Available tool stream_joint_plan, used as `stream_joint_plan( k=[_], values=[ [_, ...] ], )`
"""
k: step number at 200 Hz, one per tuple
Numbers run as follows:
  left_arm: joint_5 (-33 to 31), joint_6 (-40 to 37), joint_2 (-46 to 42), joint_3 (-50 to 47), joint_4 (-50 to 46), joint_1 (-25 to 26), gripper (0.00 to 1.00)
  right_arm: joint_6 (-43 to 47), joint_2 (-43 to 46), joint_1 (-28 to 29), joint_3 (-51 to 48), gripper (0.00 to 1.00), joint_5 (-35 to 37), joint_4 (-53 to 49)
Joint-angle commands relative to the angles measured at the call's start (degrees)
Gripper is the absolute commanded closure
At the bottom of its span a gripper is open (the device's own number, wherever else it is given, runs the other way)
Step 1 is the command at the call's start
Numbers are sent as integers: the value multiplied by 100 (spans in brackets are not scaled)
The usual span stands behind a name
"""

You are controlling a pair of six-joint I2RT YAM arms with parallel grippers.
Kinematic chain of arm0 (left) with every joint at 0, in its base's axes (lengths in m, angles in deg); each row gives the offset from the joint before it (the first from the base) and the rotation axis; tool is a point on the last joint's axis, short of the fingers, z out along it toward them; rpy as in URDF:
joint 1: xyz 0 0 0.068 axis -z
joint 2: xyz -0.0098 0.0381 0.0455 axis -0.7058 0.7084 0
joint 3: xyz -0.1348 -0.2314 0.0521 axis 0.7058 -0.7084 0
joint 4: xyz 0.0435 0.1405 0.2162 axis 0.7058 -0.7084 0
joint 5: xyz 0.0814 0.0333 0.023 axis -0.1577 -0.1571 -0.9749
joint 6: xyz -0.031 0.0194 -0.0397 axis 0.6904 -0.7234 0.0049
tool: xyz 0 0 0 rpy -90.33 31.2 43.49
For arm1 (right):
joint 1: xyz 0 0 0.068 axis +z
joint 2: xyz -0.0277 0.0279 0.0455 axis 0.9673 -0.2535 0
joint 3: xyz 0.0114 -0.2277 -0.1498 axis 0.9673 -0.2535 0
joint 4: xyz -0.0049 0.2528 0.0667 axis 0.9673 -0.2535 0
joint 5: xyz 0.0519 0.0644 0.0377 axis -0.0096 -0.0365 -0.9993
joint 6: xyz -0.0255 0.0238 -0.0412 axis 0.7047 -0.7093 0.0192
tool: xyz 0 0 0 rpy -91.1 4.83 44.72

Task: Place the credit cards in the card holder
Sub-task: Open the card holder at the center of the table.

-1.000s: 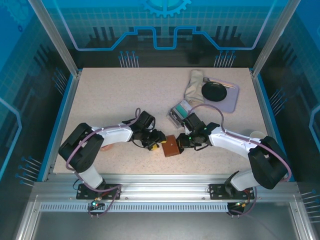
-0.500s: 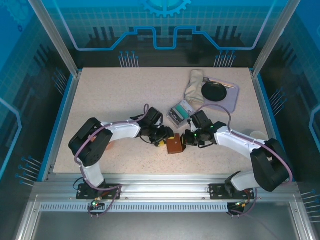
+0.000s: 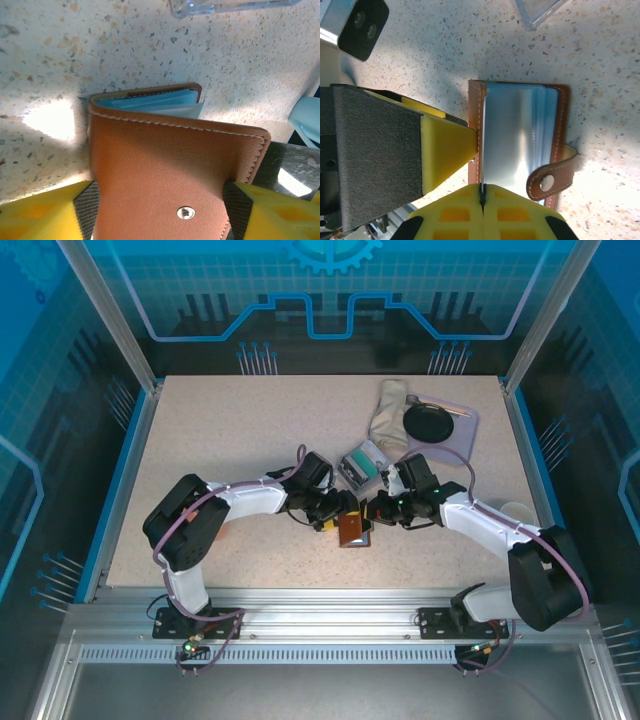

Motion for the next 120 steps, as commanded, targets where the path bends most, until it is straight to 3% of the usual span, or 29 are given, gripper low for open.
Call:
stream_joint_plan(
  k=[1,48,85,120],
  values=[
    [102,-223,-239,124,-77,42,27,-240,121,-105,-114,98,-498,361],
    [186,-173,-269,80,156,43,22,-772,143,-350,-462,100,-988,1117],
    [114,-160,-448,-9,258,43,15,-813,278,-533,-569,100,-1038,1077],
    [218,-206,-332,54,211,39,15,-916,227,-635,-651,100,-1336,1353]
  ],
)
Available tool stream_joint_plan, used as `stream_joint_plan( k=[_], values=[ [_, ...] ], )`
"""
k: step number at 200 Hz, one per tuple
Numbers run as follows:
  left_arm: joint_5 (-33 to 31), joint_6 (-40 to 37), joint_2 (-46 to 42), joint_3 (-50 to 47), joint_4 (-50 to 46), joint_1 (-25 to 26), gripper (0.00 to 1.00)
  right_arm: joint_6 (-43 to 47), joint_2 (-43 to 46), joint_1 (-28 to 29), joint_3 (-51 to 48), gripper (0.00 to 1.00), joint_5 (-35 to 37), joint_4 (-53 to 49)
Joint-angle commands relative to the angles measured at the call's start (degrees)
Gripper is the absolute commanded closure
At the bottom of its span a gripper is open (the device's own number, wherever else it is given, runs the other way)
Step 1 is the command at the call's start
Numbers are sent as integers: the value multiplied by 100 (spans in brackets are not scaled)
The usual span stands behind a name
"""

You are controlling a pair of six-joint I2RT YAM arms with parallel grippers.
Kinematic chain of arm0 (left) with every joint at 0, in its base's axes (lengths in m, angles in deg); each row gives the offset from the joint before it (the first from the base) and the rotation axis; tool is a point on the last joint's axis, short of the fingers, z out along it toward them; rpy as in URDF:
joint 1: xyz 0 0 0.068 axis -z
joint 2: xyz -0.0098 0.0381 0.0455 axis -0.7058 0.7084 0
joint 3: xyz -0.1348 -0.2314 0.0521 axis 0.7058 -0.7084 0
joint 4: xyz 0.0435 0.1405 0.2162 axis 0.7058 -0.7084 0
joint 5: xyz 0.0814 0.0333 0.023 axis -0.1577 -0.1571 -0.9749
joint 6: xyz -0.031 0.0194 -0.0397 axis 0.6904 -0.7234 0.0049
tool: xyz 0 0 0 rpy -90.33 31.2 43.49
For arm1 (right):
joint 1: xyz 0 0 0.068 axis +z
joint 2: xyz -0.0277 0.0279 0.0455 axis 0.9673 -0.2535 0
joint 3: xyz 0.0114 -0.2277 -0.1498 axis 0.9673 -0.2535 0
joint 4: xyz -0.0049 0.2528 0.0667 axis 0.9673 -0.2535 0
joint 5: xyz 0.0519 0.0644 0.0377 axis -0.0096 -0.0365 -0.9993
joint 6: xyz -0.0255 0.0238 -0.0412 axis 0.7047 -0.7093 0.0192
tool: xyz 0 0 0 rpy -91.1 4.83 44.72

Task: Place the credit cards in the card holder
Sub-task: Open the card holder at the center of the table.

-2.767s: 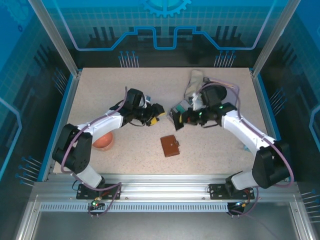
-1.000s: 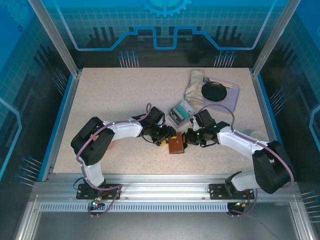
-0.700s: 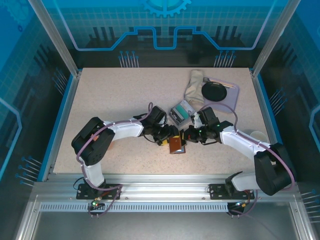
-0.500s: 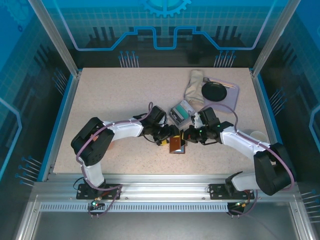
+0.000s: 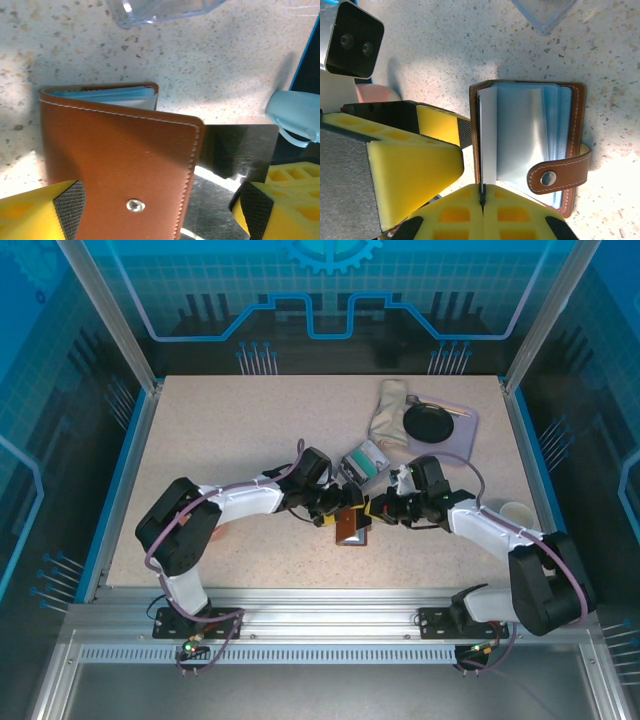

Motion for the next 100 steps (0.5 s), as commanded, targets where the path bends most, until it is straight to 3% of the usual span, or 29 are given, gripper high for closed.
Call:
stream_joint_plan(
  k=[1,40,100],
  values=[
    [171,-98,-52,58,-24,37,15,-174,45,-120,-116,100,-413,379],
    [210,20,67,-33,113,39,24,-534,-206,-138,-268,100,-739,1024],
    [149,11,41,-105,91,39,58,-775,-476,-171,-340,100,-941,1401]
  ],
)
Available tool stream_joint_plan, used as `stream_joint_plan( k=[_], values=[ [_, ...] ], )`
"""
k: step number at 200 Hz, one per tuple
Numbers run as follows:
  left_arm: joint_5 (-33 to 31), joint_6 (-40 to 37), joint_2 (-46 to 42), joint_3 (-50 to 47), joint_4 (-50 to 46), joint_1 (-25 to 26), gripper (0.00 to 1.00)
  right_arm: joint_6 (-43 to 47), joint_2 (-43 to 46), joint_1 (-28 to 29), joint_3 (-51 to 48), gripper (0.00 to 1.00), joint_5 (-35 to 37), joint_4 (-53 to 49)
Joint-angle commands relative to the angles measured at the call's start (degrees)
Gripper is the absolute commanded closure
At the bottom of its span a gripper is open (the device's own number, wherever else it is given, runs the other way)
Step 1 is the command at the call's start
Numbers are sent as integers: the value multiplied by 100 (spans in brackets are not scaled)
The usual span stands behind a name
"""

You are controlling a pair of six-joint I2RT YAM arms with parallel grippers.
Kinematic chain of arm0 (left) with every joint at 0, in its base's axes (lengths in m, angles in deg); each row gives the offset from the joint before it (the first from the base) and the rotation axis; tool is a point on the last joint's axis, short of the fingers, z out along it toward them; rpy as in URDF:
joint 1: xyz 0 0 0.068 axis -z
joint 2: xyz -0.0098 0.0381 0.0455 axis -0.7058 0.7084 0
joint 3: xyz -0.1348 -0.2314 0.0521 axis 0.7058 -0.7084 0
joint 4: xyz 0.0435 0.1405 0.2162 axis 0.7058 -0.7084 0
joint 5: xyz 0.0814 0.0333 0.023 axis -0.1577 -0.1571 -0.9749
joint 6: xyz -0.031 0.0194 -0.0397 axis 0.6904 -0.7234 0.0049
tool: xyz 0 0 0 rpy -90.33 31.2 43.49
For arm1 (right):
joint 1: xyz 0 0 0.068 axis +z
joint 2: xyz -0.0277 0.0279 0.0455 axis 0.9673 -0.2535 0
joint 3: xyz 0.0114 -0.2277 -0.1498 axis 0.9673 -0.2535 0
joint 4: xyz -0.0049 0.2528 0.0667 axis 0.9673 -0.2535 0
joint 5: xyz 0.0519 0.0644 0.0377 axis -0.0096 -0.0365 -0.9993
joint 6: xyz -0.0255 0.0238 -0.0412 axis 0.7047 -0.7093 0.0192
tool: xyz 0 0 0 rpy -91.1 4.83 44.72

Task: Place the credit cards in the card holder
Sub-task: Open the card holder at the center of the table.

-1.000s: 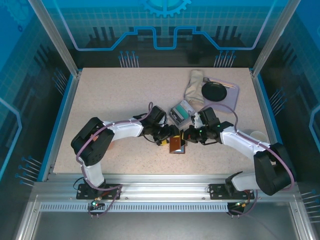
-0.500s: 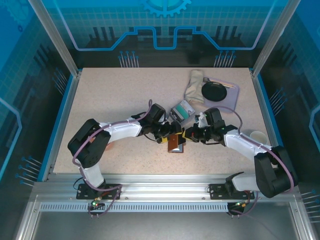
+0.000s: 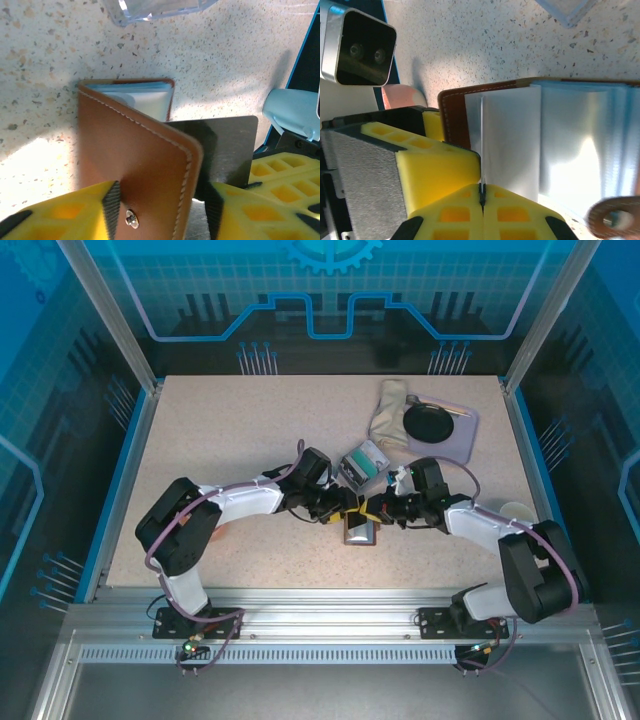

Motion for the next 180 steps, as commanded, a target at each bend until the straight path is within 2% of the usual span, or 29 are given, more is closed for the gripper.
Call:
stream_joint_plan(
  k=[1,16,31,46,64,79,104,156,180],
  values=[
    [109,0,39,-58,34,39,59,-136,-72,-87,-42,100,-300,315],
    [73,6,11,-62,0,39,65,-69,-61,-97,-8,100,-225,160],
    [26,-21,-11,-49,-55,30,66,98,13,-105,78,100,-25,-225],
    [-57,-87,-56,-19,-179,27,70,379,152,-106,212,100,326,-810],
    [-166,-184,-130,16,-375,30,80,714,374,-125,362,100,737,-1425],
    [-214,-263,-180,25,-461,14,82,955,452,-123,504,100,1025,-1836],
    [-249,-353,-209,28,-560,10,100,1284,515,-123,658,99,1478,-2374],
    [-279,-366,-119,-18,-589,-5,100,1839,620,-112,835,99,2289,-3002],
    [-255,-380,-77,-27,-579,-6,100,2038,650,-114,840,99,2370,-3045]
  ],
)
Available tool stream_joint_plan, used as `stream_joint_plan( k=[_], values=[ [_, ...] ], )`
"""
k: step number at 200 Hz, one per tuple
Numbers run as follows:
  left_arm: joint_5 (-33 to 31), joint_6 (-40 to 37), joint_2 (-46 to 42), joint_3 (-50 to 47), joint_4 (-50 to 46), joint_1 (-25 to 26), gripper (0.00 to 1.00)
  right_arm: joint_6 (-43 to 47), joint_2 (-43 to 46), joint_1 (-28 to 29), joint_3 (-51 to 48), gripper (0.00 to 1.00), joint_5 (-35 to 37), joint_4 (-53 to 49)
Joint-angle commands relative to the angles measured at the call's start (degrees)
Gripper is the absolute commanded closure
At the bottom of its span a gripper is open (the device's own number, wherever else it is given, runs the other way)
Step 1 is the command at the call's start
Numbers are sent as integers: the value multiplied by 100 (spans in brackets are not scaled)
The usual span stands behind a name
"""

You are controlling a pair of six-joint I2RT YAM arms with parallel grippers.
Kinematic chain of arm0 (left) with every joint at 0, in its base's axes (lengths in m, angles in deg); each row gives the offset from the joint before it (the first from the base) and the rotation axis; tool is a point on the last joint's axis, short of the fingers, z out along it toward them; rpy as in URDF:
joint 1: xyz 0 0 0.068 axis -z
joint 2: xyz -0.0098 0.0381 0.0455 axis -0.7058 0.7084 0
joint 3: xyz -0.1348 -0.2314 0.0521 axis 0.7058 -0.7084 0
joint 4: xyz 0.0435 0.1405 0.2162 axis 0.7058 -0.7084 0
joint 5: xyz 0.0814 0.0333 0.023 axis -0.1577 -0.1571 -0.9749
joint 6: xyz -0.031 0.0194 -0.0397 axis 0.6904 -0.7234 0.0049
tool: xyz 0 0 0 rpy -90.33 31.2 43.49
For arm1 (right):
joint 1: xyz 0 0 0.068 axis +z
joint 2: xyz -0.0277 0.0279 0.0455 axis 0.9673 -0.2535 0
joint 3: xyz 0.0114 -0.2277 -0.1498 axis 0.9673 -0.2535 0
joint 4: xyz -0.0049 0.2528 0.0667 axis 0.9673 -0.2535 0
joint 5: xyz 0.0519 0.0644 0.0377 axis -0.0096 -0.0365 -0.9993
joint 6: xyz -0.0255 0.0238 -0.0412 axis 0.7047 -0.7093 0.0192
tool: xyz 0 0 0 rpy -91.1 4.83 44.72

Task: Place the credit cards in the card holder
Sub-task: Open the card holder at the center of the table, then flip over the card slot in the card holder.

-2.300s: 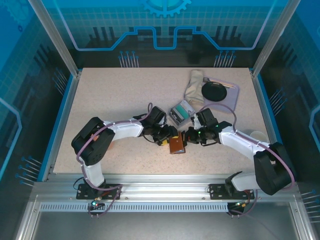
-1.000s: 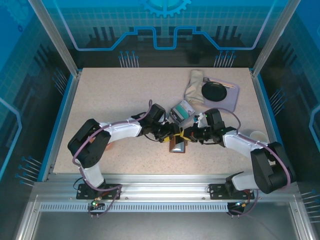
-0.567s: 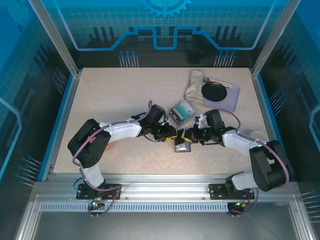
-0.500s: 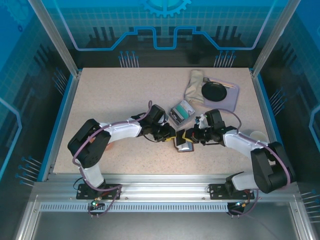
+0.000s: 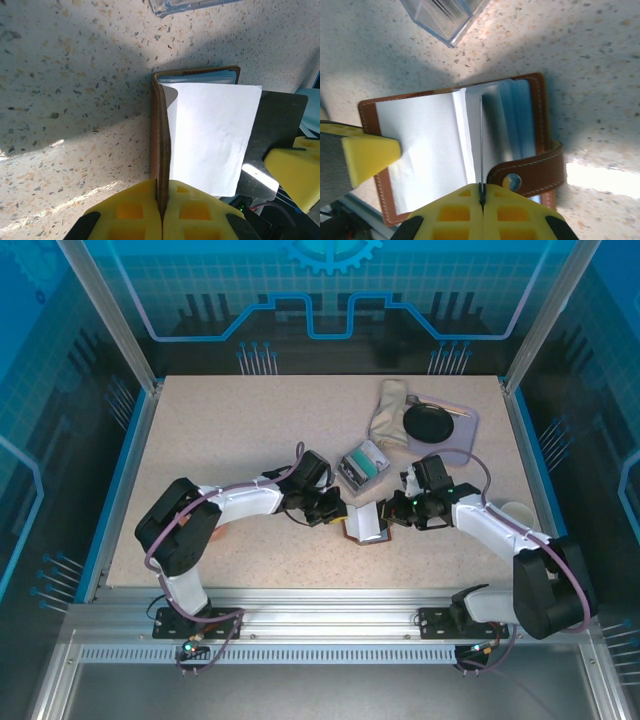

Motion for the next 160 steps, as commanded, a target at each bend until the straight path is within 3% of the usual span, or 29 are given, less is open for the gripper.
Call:
stream_joint_plan(
  k=[1,160],
  values=[
    [-55,-167,-63,-5,-150,-10,100,411,124,-57,165,99,333,-374],
    [-34,-244,87,-16,-215,-5,100,785,186,-25,-3,99,602,-287]
  ],
)
